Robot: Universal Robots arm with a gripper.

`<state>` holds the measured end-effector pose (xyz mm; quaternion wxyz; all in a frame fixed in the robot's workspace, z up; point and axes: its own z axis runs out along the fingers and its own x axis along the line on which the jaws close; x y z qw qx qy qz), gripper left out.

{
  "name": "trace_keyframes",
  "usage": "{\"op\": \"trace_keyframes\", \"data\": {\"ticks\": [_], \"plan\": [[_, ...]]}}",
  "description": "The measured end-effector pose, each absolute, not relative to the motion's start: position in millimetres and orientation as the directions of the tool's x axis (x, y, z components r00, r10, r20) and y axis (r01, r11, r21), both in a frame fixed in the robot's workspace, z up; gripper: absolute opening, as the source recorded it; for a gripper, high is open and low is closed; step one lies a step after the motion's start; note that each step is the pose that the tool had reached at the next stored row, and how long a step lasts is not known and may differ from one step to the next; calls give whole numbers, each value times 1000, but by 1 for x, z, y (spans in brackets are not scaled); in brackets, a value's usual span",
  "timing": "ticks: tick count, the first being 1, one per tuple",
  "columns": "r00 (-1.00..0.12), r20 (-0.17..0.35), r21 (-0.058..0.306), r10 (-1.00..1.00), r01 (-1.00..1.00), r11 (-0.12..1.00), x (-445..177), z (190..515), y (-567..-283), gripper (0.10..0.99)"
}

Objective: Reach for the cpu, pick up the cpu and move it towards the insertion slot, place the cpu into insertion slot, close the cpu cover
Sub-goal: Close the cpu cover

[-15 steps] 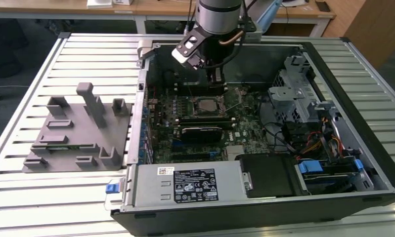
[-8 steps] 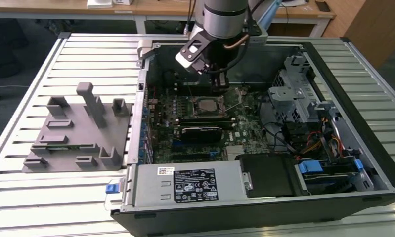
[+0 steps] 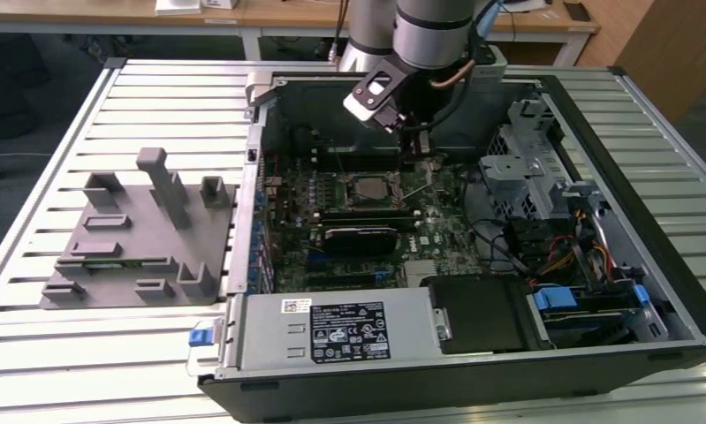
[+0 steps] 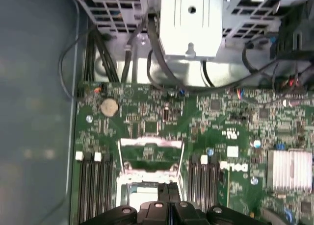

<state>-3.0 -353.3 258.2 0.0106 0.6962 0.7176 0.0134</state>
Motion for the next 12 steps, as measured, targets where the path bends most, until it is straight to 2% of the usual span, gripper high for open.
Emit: {"op": "trace_keyframes", "data": {"ticks": [12], "plan": [[-30,3,34,1000,999,30,15,260,-348,110]]}}
